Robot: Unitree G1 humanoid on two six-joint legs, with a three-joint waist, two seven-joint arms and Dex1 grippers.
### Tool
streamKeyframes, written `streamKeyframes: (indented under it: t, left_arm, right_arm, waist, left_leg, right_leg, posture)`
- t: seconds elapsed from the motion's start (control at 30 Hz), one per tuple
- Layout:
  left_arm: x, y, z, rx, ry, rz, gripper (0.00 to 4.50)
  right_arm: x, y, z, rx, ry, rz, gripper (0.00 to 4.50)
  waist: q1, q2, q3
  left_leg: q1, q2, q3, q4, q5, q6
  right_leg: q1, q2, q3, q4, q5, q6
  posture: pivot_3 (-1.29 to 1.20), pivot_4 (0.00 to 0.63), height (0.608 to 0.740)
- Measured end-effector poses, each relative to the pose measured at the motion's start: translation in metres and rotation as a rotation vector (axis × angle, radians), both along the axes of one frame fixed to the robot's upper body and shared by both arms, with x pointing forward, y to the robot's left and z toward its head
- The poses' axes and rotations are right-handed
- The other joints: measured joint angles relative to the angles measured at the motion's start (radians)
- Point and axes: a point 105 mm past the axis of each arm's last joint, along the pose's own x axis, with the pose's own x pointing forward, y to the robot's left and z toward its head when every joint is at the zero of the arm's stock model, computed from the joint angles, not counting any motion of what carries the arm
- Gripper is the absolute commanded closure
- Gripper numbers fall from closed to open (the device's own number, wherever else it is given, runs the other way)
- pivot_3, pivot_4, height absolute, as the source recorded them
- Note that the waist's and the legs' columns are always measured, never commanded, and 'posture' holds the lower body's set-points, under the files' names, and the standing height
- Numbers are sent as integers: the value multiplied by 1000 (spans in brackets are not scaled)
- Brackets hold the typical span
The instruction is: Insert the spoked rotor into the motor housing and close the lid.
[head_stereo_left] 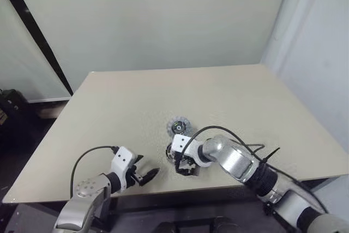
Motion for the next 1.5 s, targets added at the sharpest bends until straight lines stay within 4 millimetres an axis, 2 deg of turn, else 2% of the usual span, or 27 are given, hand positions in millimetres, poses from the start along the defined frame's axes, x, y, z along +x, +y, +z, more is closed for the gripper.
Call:
streamKeyframes:
  t: [0.27,0.73,1.03,1.37,1.47,1.5]
  left_arm:
    - [-3,-7,-3,-6,15,-28,0]
    - [-4,-9,-3,-7,18,-35,0]
    - [-4,-10,-4,-8,21,-40,0]
    - [-5,-11,-4,-9,23,-42,0]
    - [-5,-12,-4,-11,23,-42,0]
    - [-5,-12,-4,-11,23,-42,0]
  right_arm:
    - [3,-4,-14,-91,-31,107,64]
    - [5,-3,-18,-108,-65,123,64]
    - [-12,8,-18,-72,-45,175,64]
    - [-14,8,-29,-88,-22,158,64]
    - [-11,9,-30,-87,-27,148,645]
    - [-10,9,-30,-85,-32,140,983]
  waist:
    - [0,0,0]
    - [0,0,0]
    - [0,0,0]
    - [0,0,0]
    - [0,-1,0]
    - [0,-1,0]
  left_leg:
    - [-1,0,-1,0,1,2]
    - [-1,0,-1,0,1,2]
    - [-1,0,-2,0,1,2]
    - [0,0,-2,1,1,2]
    - [0,0,-2,1,1,2]
    - [1,0,-2,1,1,2]
  right_leg:
    - [0,0,-1,0,0,0]
    - [0,0,-1,0,0,0]
    - [0,0,-2,1,0,0]
    - [0,0,-2,1,0,0]
    - [1,0,-2,1,0,0]
    - [1,0,-2,1,0,0]
  posture:
    - [0,0,740]
    - [0,0,740]
    - [0,0,740]
    - [0,0,740]
    - [0,0,740]
    - [0,0,740]
